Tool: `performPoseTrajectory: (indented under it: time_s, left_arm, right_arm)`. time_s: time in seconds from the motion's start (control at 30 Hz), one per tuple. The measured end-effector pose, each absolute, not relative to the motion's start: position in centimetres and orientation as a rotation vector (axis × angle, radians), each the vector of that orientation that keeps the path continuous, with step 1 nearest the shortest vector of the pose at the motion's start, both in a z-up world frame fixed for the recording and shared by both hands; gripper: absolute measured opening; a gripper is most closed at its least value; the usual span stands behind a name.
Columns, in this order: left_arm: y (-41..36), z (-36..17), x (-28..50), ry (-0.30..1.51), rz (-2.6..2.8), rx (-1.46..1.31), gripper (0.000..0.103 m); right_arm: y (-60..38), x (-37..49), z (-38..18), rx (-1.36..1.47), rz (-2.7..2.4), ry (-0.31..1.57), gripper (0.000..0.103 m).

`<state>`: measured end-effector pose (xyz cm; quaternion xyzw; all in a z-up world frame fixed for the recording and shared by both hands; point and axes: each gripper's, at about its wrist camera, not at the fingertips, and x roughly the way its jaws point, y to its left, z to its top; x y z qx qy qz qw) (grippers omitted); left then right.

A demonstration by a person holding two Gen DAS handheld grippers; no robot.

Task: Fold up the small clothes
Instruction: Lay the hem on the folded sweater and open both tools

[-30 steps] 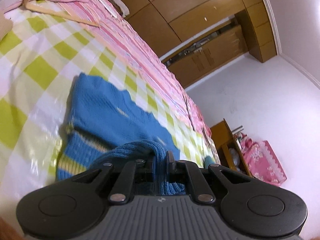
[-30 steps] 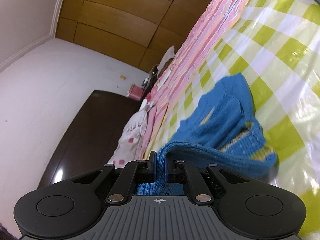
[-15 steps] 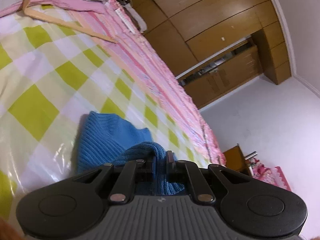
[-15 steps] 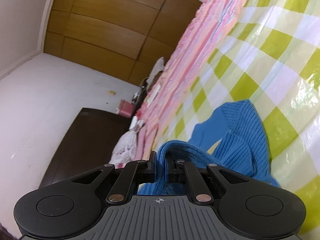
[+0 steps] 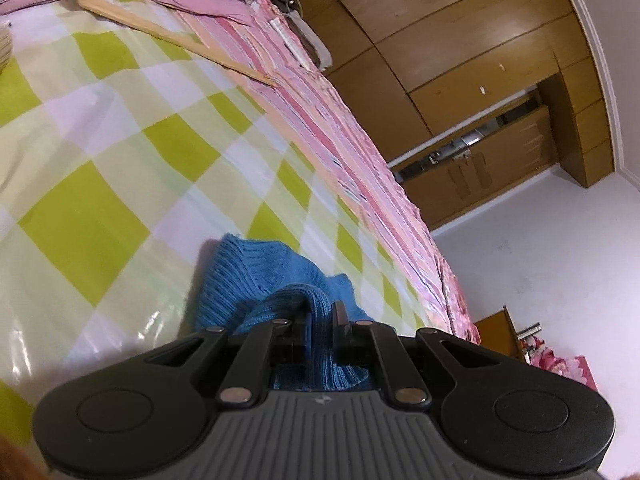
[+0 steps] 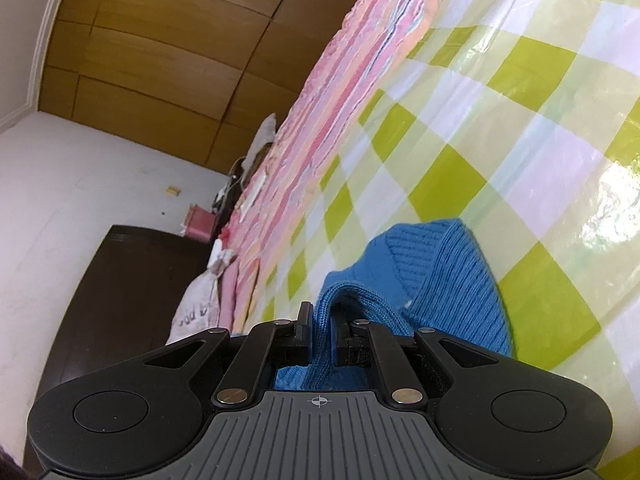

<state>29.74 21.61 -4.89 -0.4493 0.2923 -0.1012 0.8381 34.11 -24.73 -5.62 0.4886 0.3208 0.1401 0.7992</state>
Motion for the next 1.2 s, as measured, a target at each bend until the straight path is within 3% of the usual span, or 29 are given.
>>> performPoseTrajectory:
  time_s: [0.43, 0.5, 0.77, 0.97, 1.2]
  left_arm:
    - [21.7, -5.1, 31.1, 0.619, -0.190, -0.977, 0.016]
    - [21.7, -5.0, 31.1, 0.626, -0.190, -0.977, 0.021]
    - [21.9, -4.1, 30.4, 0.577, -0.147, -0.947, 0.062]
    - [22.1, -3.8, 29.6, 0.566, -0.109, -0.918, 0.065]
    - [20.8, -3.1, 28.8, 0.579, -0.099, -0.800, 0.065]
  right_arm:
    - [-25.4, 34.6, -6.3, 1.058, 0.232, 0.691, 0.012]
    - [-25.4, 34.7, -6.3, 1.066, 0.235, 0.694, 0.012]
    - [-25.8, 34.0, -6.0, 1.069, 0.225, 0.668, 0.020]
    - [-25.9, 33.3, -5.6, 1.044, 0.198, 0.637, 0.033]
    - [-26.0, 33.2, -4.7, 0.946, 0.154, 0.633, 0.034]
